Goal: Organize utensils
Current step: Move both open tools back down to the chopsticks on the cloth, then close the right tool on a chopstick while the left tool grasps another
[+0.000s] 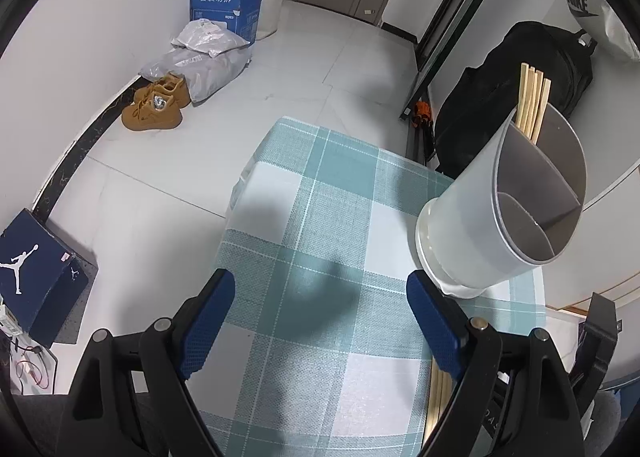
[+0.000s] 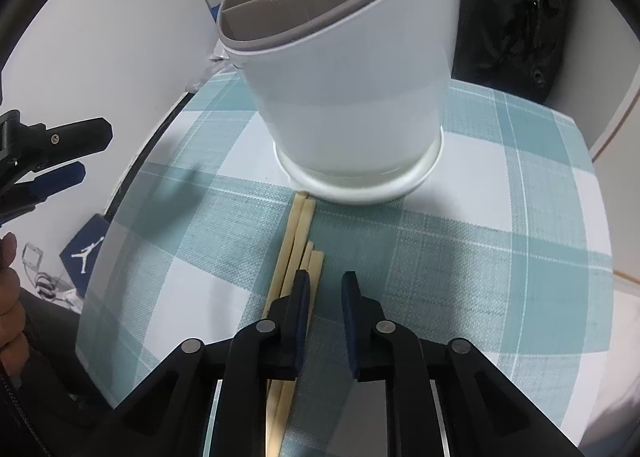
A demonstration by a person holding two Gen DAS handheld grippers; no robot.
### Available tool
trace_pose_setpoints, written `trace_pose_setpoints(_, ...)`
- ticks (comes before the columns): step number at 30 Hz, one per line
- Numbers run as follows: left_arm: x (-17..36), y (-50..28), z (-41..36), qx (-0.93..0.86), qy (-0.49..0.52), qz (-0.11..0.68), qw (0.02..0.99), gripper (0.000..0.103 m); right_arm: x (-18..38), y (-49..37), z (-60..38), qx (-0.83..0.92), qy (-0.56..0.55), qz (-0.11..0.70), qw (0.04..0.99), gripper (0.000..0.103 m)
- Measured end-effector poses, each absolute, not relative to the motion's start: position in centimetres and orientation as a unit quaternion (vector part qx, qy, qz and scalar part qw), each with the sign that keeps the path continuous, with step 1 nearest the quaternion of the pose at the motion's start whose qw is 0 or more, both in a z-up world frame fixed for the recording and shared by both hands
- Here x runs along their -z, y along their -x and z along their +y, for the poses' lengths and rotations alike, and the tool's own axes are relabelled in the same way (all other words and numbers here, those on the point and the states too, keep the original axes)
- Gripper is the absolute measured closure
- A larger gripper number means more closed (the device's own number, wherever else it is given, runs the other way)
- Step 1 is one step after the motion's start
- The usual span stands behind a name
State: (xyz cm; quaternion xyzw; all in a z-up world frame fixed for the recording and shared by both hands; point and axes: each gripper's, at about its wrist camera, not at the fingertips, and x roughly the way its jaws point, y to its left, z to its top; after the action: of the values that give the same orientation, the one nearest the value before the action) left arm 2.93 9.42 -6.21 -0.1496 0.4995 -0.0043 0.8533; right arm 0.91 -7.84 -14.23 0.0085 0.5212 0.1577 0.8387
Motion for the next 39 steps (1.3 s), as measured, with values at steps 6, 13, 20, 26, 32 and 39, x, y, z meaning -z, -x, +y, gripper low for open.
trace_pose_setpoints(6,6.5,-3.4,9.7,0.006,0.15,0.51,0.847,0.018,13.7,-0.8,-6.9,-0.149,0.034,0.514,0.844,0.093)
trace_pose_setpoints(13,6.2,-3.5,10.3,-0.004,0.145,0.501,0.853,0.018,13.6,-0.6,-5.4,-0.155,0.072,0.515,0.84,0.094)
trace_pose_setpoints(20,6.6,-3.5,10.7,-0.01,0.152,0.509,0.847,0.018,13.6,-1.3,-5.3,-0.15,0.073,0.522,0.837,0.094)
trace_pose_setpoints(26,6.3,-3.7,10.6,-0.009,0.154,0.505,0.849,0.018,13.5,-1.2,-6.0,-0.145,0.069,0.536,0.829,0.094)
trace_pose_setpoints(32,6.4,-3.6,10.6,-0.01,0.141,0.509,0.849,0.018,13.8,-1.5,-4.7,-0.143,0.092,0.529,0.831,0.091)
trace_pose_setpoints(39,7.4,-3.5,9.7,-0.011,0.104,0.514,0.851,0.018,13.5,-1.7,-6.1,-0.148,0.049,0.523,0.838,0.099)
